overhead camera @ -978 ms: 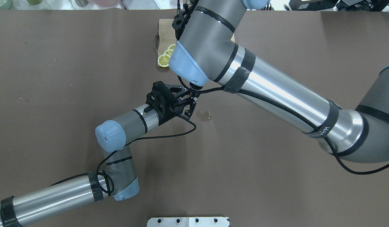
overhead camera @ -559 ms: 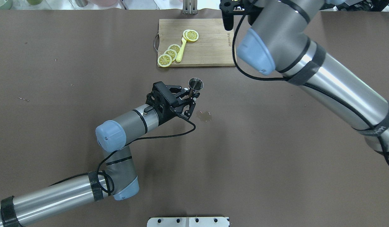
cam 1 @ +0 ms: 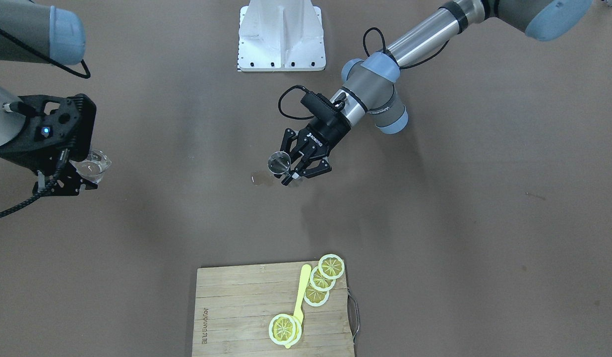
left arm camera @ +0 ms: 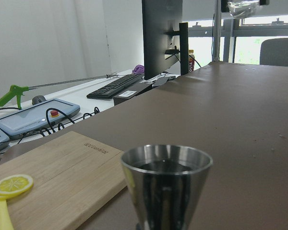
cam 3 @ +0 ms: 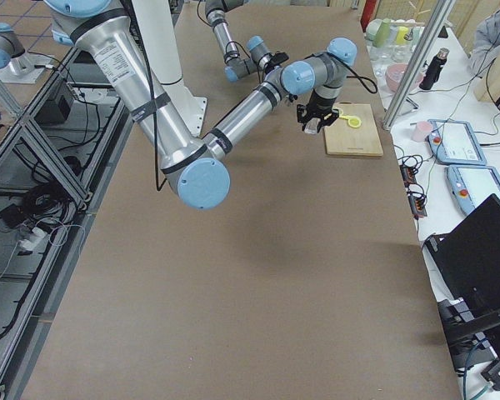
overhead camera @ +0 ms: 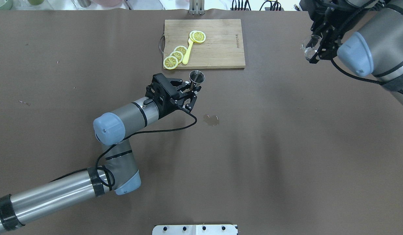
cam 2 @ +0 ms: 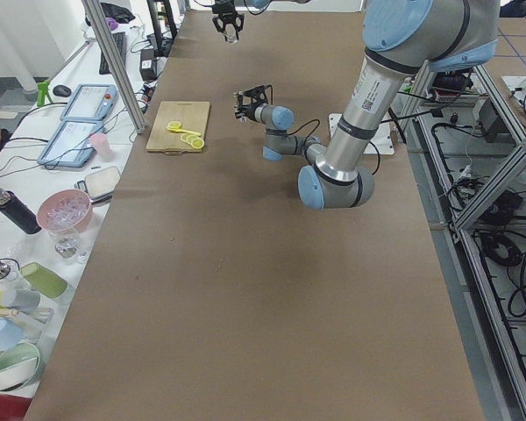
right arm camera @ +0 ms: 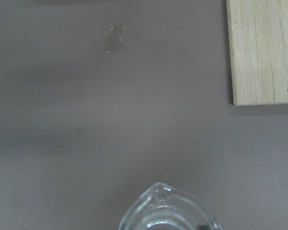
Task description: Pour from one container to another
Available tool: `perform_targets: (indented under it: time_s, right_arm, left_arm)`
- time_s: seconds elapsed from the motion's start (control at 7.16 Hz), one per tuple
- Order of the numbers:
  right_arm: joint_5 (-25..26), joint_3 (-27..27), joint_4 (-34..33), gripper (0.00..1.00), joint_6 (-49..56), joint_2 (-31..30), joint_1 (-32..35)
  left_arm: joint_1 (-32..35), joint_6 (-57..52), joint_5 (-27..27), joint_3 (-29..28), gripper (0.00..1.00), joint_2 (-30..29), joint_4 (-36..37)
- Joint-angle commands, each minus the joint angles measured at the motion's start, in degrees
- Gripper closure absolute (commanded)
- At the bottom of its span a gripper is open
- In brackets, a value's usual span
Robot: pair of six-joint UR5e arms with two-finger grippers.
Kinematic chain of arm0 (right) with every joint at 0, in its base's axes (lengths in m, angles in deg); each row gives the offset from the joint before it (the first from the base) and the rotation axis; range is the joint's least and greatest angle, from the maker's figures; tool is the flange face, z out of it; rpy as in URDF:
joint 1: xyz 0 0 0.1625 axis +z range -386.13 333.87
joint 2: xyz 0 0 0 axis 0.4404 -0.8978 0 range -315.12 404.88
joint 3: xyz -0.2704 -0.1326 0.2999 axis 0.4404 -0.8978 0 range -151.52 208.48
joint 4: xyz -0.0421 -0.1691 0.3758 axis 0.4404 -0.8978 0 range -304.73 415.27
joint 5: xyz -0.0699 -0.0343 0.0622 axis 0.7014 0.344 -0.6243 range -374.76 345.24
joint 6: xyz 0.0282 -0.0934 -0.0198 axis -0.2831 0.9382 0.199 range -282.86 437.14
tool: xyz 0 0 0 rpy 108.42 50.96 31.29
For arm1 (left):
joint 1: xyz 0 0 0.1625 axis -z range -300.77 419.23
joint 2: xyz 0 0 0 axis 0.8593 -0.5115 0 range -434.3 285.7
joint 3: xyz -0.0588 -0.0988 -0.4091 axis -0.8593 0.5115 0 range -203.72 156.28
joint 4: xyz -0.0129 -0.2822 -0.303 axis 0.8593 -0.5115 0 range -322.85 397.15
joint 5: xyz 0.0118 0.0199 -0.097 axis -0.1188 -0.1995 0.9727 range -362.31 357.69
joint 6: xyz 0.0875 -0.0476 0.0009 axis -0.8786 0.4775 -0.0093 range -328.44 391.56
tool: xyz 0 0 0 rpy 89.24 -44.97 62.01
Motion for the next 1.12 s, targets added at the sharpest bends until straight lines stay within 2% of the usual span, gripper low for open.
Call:
perform_targets:
  time_s: [0.0, 0.42, 0.7, 0.98]
  right_arm:
    - [-2.48, -1.29, 16.09, 1.00, 0.16, -7.88, 1.29]
    - [-6.70, -9.18, 37.10, 1.00, -4.13, -12.21, 3.67]
    - [-7.49, -19.35, 56.32, 1.00, -12.37, -12.14, 3.58]
    - [-7.76, -25.36, 69.37, 1.00, -23.34, -12.05, 3.58]
  left_arm:
    - [4.08, 0.24, 2.45, 0.35, 1.00, -0.29, 0.46]
    - [7.25, -0.20, 2.64, 1.57, 1.00, 1.10, 3.36]
    - [10.06, -0.38, 2.64, 5.25, 1.00, 6.09, 2.49]
    - [10.85, -0.20, 2.72, 6.85, 1.00, 8.40, 2.40]
